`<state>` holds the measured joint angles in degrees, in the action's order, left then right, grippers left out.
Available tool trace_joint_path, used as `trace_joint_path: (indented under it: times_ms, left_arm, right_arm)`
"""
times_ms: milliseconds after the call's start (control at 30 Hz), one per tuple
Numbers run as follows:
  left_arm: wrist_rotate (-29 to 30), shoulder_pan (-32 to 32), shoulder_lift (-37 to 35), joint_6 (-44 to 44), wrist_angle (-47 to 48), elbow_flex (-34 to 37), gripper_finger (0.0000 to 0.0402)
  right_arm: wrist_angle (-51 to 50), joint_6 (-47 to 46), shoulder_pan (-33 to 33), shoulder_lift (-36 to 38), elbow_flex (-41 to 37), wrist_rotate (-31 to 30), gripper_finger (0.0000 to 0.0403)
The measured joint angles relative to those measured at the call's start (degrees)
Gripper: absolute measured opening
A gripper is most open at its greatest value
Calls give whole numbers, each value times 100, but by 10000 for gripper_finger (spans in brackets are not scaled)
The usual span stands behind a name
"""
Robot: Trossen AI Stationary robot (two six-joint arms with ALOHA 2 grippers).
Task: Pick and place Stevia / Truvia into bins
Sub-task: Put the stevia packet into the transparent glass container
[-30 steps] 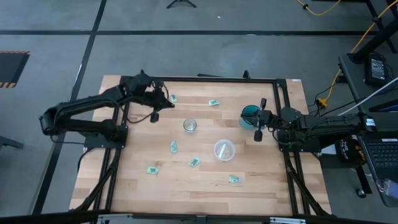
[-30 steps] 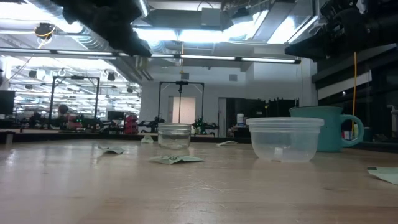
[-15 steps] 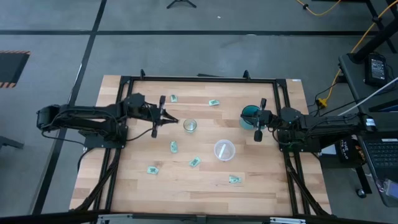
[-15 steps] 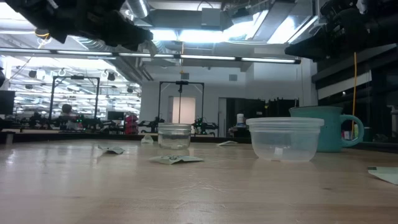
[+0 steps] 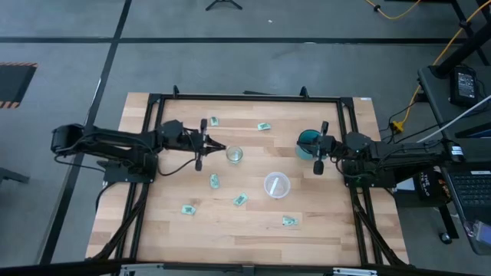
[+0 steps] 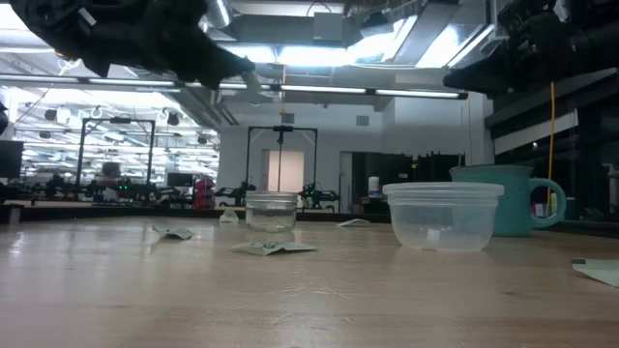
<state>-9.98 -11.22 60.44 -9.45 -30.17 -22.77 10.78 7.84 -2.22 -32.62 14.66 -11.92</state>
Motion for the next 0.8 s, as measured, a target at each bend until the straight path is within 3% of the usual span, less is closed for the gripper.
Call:
trace_joint_path:
  times_ms: [467, 800]
  left_arm:
    - [139, 0, 1654, 241, -1235, 0, 5]
    - [140, 0, 2225, 442, -1370, 0, 6]
  right_arm:
    - [18, -176, 0, 1, 0, 2, 26]
    - [17, -157, 0, 0, 0, 2, 26]
